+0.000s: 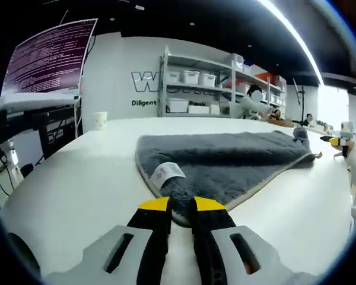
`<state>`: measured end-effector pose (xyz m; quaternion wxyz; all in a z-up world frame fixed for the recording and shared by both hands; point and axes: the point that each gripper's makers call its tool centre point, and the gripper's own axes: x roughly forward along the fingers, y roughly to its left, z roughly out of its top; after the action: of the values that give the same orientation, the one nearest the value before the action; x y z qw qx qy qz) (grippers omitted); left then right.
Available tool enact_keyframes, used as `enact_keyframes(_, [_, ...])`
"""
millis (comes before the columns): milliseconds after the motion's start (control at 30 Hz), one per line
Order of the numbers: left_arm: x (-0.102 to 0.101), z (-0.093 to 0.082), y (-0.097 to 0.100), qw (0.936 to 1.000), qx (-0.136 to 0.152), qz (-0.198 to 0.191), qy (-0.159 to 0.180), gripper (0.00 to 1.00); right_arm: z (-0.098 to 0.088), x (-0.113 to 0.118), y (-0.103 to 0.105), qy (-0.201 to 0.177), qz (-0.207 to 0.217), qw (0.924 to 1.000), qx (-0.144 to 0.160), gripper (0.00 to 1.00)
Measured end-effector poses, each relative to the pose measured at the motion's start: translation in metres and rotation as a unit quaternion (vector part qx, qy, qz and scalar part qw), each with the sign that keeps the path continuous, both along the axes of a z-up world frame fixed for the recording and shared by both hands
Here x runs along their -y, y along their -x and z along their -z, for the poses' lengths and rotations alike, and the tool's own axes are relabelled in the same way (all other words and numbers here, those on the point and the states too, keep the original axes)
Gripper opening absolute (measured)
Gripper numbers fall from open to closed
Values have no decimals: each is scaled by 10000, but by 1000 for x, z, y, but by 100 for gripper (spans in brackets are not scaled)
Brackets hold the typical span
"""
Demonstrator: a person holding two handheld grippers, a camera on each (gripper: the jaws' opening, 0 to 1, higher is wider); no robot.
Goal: Open the folded towel by lifting each exposed corner and separating the folded layers until the towel lies flat within the target outline without major curled edges
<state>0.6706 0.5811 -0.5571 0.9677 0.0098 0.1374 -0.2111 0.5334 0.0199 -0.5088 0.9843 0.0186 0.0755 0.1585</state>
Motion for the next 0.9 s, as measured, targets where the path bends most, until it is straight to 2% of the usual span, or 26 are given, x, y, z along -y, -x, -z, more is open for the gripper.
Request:
enact_keyframes(300, [-17,0,3,9994,-14,-343,-93,4,0,4,0,-8,72,10000,-49,85])
enact_keyframes(567, [-23,0,4,9979,-32,-511,-401,4,-5,6,-1,68,289,9996,-42,84])
enact_keyframes(800, [-30,0,4,9976,-29,-632,-284,4,-13,11,-3,101,515,9986,0,83])
enact_keyframes(900, [-31,-1,4,9979,-7,-621,-193,6,-14,11,-7,241,544,9982,-114,83])
